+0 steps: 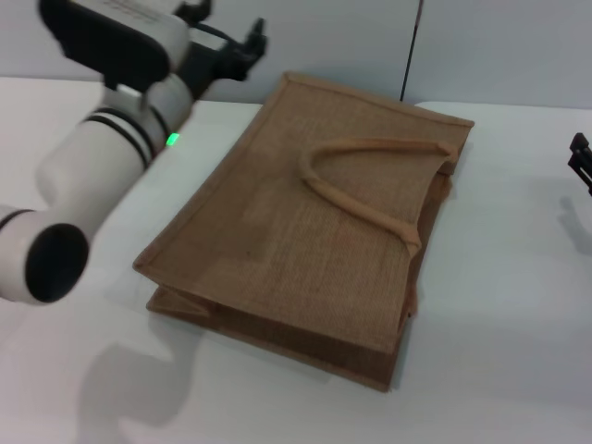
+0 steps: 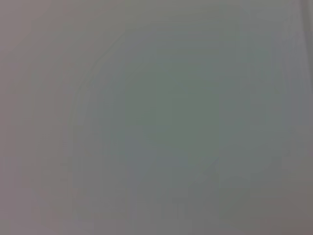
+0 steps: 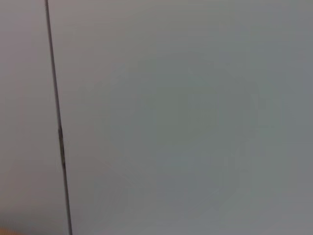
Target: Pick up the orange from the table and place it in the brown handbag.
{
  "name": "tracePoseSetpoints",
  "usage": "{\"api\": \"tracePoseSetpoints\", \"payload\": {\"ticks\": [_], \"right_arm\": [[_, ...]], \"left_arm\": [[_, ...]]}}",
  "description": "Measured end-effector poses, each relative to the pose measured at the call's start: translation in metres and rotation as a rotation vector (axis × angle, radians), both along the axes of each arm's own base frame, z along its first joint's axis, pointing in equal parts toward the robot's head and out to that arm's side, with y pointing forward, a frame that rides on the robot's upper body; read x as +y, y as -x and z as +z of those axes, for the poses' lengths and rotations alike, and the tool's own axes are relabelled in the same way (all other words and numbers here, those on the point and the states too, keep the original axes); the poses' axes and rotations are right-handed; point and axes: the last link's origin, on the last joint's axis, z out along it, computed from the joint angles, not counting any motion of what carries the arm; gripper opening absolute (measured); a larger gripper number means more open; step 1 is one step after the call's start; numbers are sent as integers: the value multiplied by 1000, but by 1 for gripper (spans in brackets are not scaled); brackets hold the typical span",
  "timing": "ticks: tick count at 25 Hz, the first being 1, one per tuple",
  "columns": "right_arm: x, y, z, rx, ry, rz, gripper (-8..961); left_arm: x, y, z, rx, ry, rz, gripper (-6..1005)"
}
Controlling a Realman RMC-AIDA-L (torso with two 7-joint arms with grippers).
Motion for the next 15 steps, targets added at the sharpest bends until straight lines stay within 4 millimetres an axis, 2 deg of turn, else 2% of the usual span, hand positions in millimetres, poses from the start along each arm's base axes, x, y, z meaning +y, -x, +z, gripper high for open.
{"api": "tracePoseSetpoints", "payload": {"ticks": [3,7,15], "right_arm": [[0,0,-1,-3,5,1,823],[0,-1,-1,-6,12,-7,823],[0,-1,-1,-6,10,-5,823]], "left_arm": [[-3,-13,-7,6,23,-43,725],[-4,-22,-6,-9,23,-67,720],[-6,-14,0,-16,-2,-53,717]]}}
